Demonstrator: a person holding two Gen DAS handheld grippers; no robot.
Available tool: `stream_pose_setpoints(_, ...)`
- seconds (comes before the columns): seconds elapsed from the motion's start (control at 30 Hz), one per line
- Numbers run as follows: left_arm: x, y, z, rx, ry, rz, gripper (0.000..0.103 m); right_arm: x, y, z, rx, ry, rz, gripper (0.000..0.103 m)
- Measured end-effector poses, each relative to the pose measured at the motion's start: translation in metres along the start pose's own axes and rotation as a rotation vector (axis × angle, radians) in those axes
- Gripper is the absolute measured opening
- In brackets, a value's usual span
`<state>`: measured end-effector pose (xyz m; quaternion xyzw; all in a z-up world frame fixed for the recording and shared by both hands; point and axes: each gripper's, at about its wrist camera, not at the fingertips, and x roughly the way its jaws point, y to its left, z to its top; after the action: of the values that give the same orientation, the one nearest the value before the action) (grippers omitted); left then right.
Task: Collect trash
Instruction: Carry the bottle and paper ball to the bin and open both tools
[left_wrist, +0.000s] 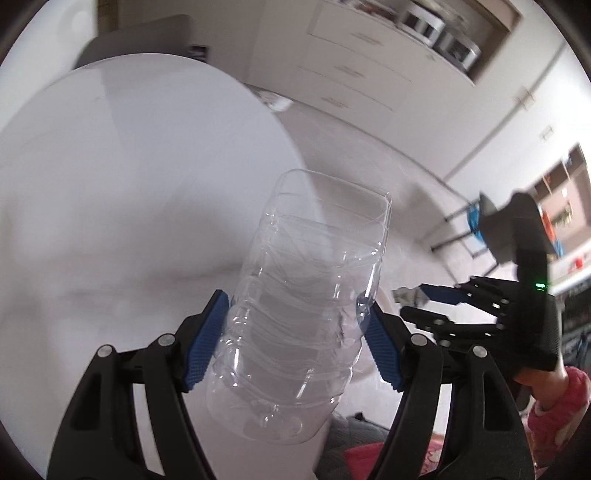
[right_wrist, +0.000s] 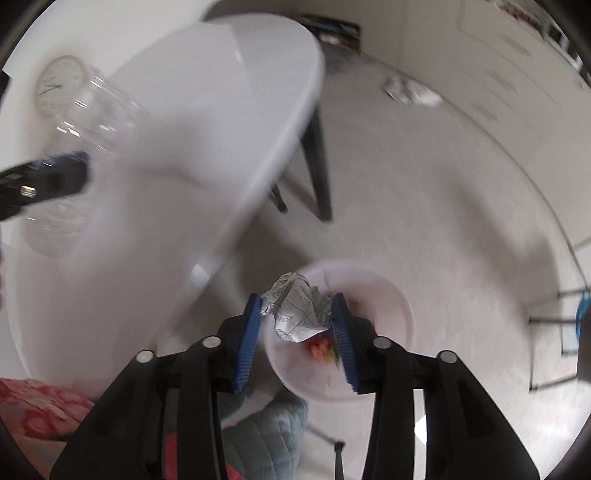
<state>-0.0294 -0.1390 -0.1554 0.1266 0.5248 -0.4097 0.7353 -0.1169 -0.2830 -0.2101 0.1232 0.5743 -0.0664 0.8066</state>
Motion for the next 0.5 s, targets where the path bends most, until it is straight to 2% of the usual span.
stream_pose_setpoints(0.03, 0.006, -0.010, 0.000, 0.020, 0.013, 0.000, 0.069, 0.006, -0.010, -0.009, 0.010, 0.021, -0.002, 0.065)
stream_pose_setpoints(0.1, 0.016, -0.028, -0.001, 0.051, 0.036, -0.002, 0.069, 0.013, -0.021, -0.021, 0.010, 0.043, -0.040, 0.087)
stream_pose_setpoints(0.13, 0.020, -0.034, 0.000, 0.059, 0.044, -0.002, 0.069, 0.014, -0.025, -0.025, 0.007, 0.043, -0.071, 0.093)
stream_pose_setpoints(0.5, 0.056, -0.092, 0.007, 0.125, 0.115, 0.000, 0.069, -0.016, -0.062, -0.037, 0.135, 0.038, -0.116, 0.098)
